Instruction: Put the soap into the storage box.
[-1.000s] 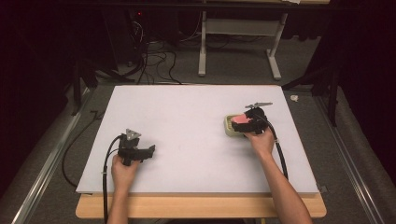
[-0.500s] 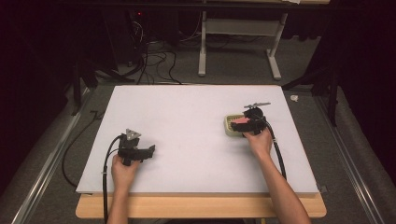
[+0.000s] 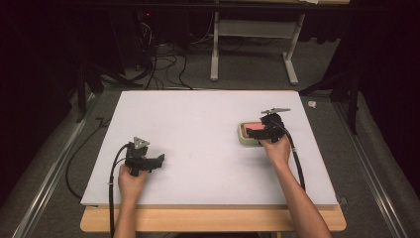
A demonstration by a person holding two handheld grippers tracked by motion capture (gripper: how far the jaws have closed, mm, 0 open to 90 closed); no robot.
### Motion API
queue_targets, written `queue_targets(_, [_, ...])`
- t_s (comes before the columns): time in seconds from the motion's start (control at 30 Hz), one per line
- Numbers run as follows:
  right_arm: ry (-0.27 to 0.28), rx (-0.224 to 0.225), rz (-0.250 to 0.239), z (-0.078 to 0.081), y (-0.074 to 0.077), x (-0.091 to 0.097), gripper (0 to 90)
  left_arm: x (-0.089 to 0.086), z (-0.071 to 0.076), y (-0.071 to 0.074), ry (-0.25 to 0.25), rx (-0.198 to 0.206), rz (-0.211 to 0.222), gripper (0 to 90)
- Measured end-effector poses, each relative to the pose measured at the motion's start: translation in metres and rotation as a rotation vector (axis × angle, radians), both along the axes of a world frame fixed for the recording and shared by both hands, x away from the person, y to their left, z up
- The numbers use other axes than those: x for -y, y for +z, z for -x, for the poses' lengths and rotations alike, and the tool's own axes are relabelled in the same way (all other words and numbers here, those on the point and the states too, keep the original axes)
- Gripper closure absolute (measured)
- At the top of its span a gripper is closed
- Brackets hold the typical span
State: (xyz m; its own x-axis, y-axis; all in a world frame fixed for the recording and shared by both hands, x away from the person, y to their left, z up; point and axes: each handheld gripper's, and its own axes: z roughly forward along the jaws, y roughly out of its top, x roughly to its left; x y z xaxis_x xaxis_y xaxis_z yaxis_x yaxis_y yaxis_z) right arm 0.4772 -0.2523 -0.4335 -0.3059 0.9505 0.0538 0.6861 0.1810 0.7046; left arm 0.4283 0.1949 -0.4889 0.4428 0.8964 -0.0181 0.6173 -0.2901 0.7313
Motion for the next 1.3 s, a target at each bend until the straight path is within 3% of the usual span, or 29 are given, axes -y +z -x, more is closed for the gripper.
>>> queue_targets(0.2, [0.005, 0.017, -0.006, 0.004, 0.005, 0.001, 13.7, 0.0, 0.0, 0.0, 0.0, 0.0, 0.0, 15.5])
queue_targets(0.57, [0.016, 0.096, -0.018, 0.021, 0.022, 0.003, 15.6, 0.0, 0.0, 0.0, 0.0, 0.0, 0.0, 15.5])
queue_targets(1.3, [0.025, 0.135, -0.049, 0.039, 0.035, 0.017, 17.9, 0.0, 0.0, 0.0, -0.001, -0.001, -0.003, 15.4])
